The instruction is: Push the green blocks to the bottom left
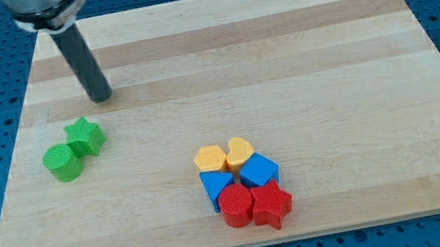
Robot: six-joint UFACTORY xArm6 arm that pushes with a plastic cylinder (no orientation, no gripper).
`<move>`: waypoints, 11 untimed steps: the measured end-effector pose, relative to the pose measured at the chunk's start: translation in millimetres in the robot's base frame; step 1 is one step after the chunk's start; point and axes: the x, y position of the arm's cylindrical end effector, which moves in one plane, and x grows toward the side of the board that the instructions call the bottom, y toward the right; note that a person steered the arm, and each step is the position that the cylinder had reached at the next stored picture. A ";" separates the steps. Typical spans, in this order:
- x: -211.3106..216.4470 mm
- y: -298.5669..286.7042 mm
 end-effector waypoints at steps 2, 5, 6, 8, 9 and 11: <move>32.8 8.1; 49.1 5.7; 50.9 1.0; 51.0 -26.6; 53.8 -30.2; 73.5 -30.2</move>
